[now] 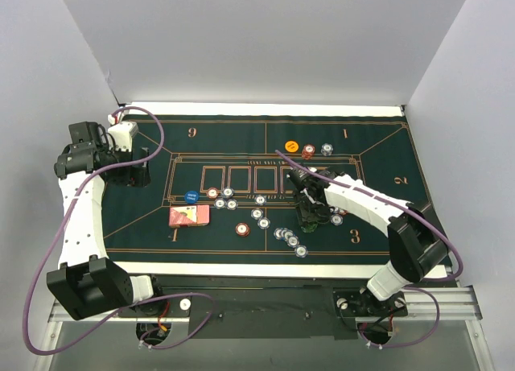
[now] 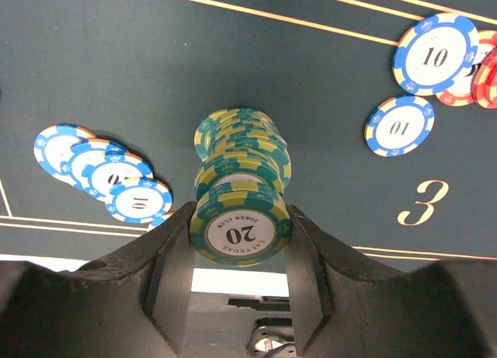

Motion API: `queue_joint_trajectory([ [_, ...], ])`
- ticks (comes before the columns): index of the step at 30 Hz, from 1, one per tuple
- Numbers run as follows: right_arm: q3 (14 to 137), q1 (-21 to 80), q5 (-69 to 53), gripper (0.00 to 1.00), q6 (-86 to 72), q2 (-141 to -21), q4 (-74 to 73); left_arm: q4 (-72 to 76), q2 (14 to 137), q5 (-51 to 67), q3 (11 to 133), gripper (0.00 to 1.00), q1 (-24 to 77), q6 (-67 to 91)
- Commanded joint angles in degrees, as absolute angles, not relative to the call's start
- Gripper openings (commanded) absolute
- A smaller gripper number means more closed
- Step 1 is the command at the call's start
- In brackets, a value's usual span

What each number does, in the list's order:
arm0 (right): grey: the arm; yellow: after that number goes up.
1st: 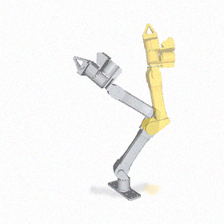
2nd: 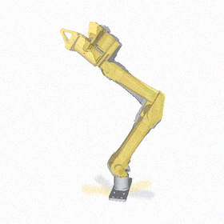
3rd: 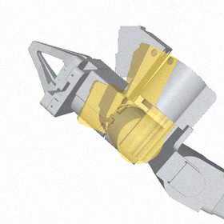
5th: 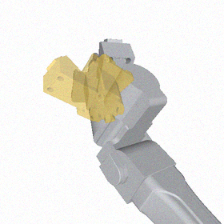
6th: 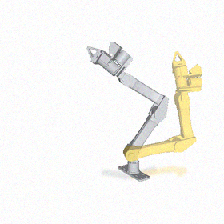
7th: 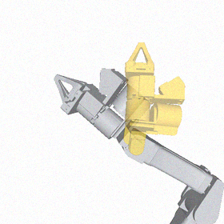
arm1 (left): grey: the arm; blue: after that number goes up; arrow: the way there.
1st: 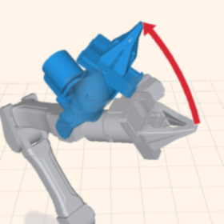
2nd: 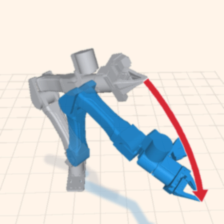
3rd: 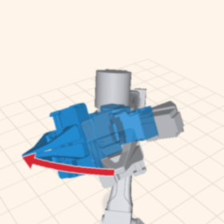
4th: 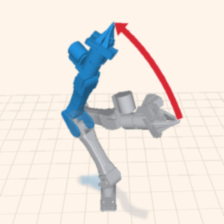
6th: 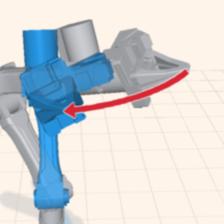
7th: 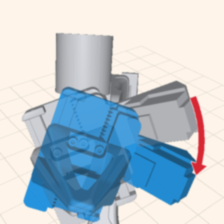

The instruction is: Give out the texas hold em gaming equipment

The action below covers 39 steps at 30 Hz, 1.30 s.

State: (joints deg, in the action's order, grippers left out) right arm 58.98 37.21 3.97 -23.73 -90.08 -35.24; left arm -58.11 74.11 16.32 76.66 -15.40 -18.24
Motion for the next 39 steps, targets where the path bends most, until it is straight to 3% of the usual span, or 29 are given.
queue_joint_trajectory([
  [1, 62.04, 37.44, 6.15, 0.29, -23.64, -86.22, -39.99, -57.57, 73.04, 16.96, 78.13, 0.96, -15.64, -18.46],
  [8, 75.03, 39.28, 5.71, 0.28, -24.35, -89.64, -42.54, -55.99, 73.91, 17.14, 76.56, 0.96, -15.73, -17.84],
  [23, 111.78, 48.51, 4.92, 0.27, -23.2, -123.82, -44.74, -52.38, 76.03, 18.37, 73.74, 0.96, -15.73, -15.91],
  [39, 119.53, 52.73, 2.73, 0.28, -23.29, -135.26, -44.12, -52.12, 75.5, 18.19, 72.86, 0.96, -15.91, -16.35],
])
